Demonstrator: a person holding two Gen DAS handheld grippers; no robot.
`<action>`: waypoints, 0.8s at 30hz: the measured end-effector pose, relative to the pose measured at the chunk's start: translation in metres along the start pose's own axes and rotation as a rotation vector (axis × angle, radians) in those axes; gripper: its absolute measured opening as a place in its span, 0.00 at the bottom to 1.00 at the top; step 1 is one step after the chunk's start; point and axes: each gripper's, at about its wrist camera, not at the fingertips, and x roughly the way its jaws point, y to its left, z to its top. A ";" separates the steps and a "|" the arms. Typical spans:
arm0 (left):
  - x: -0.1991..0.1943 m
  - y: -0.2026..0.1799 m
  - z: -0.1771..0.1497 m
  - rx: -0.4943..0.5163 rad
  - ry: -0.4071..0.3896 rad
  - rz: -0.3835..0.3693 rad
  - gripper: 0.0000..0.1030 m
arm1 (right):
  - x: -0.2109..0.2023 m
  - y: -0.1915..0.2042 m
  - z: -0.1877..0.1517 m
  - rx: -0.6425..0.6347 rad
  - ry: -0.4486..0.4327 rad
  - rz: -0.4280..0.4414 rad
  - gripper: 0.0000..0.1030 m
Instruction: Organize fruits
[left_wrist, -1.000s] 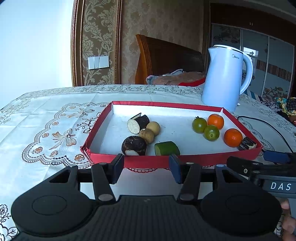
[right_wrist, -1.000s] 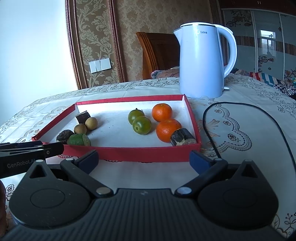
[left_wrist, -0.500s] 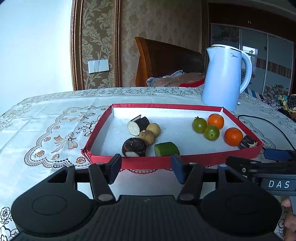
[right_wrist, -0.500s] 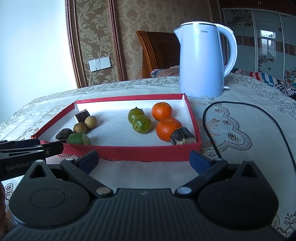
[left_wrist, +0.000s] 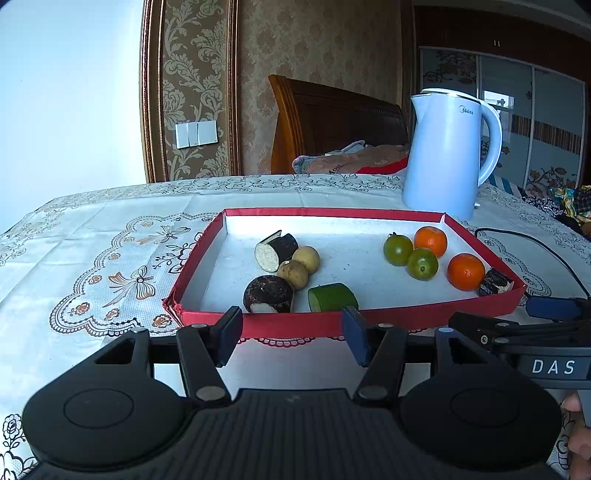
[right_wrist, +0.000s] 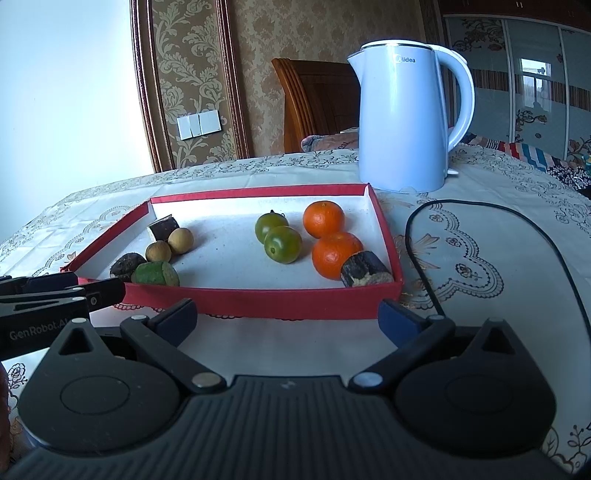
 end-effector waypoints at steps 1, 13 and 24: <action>0.000 0.000 0.000 0.000 0.001 0.000 0.57 | 0.000 0.000 0.000 0.000 0.000 0.000 1.00; 0.002 0.002 0.000 -0.010 0.021 0.000 0.57 | 0.000 0.000 0.000 0.000 0.002 0.000 1.00; 0.005 0.004 0.001 -0.030 0.040 0.010 0.57 | 0.000 0.001 0.000 -0.001 0.003 0.000 1.00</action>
